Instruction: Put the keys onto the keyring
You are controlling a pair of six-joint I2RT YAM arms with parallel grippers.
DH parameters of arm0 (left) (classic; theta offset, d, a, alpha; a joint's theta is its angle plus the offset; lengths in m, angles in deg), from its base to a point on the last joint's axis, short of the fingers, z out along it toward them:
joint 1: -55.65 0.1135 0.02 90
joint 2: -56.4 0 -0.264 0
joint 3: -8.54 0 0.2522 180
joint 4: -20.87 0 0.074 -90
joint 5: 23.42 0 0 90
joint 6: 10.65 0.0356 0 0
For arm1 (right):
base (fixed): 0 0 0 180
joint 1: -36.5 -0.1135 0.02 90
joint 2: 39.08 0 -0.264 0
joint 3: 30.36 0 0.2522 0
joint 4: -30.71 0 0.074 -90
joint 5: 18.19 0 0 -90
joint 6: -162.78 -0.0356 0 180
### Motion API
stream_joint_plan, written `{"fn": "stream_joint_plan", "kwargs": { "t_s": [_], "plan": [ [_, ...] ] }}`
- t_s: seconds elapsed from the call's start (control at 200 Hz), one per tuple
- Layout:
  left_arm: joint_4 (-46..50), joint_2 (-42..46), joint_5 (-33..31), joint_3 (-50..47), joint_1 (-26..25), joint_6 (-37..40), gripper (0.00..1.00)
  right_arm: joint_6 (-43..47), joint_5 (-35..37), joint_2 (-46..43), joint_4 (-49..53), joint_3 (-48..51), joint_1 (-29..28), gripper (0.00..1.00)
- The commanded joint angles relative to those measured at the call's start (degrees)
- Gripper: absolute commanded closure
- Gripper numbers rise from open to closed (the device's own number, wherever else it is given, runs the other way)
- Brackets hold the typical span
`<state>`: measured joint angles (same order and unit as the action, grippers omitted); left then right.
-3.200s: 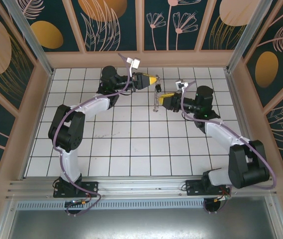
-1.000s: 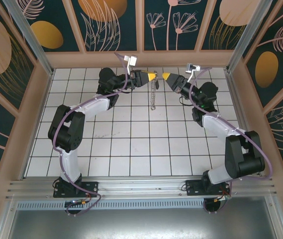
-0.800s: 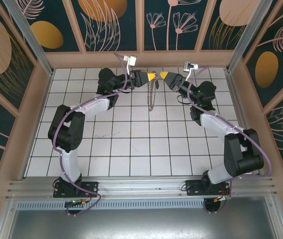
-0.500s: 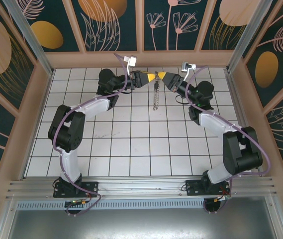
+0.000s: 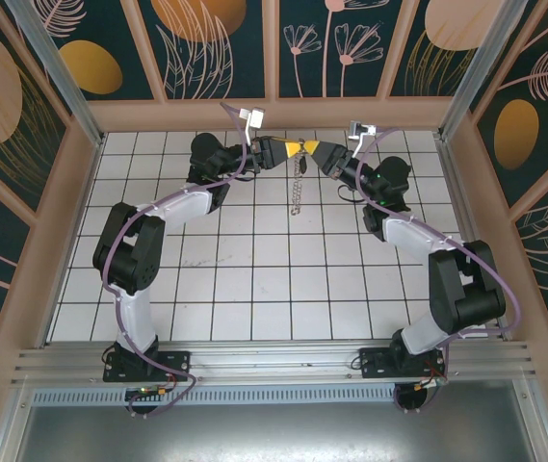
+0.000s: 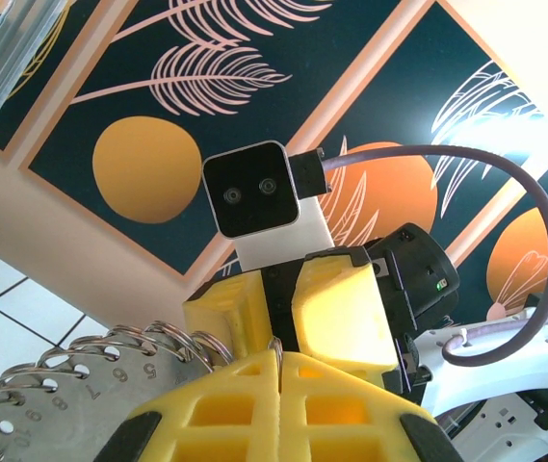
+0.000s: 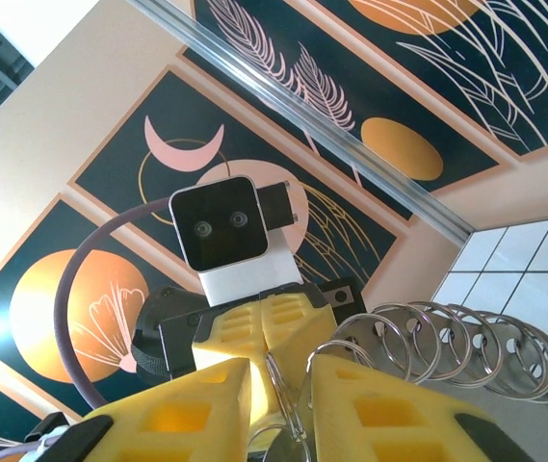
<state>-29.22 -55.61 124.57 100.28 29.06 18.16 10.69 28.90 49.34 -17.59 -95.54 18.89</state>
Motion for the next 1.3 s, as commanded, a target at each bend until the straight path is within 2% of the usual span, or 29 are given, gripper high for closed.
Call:
{"fn": "stream_joint_plan", "kwargs": {
  "t_s": [0.0,0.12,0.335,0.485,0.53,0.621,0.806,1.086,1.296],
  "plan": [
    [-3.91,-0.06,-0.65,-0.05,-0.17,-0.43,1.00,-0.15,-0.41,0.74,-3.94,-1.73,-0.71,0.80],
    [-3.91,-0.14,-0.68,-0.02,-0.19,-0.42,1.00,-0.15,-0.59,1.12,-4.05,-1.77,-0.86,0.81],
    [-4.00,-0.10,-0.69,-0.10,-0.21,-0.51,1.00,0.18,-0.59,1.56,-3.89,-1.96,-0.85,1.00],
    [-2.61,-0.09,-1.00,0.27,-0.13,0.02,1.00,2.57,-1.76,2.00,-1.18,-3.40,-0.03,1.00],
    [-0.63,0.01,-1.21,0.66,-0.10,1.29,0.88,3.91,-2.67,2.18,0.43,-4.18,0.73,1.00],
    [4.40,1.01,-2.13,1.08,0.71,5.29,0.68,6.44,-6.08,3.06,3.85,-6.40,2.96,1.00],
    [13.62,2.56,-2.61,3.12,4.08,11.74,0.55,11.55,-17.41,8.27,10.79,-13.77,7.56,1.00],
    [35.56,1.03,1.34,12.63,5.28,25.72,0.53,21.38,-32.55,19.65,24.95,-28.26,10.40,1.00],
    [44.49,-2.23,2.11,18.84,6.00,30.35,0.53,30.24,-38.06,28.29,39.84,-40.58,10.56,1.00]
  ]
}}
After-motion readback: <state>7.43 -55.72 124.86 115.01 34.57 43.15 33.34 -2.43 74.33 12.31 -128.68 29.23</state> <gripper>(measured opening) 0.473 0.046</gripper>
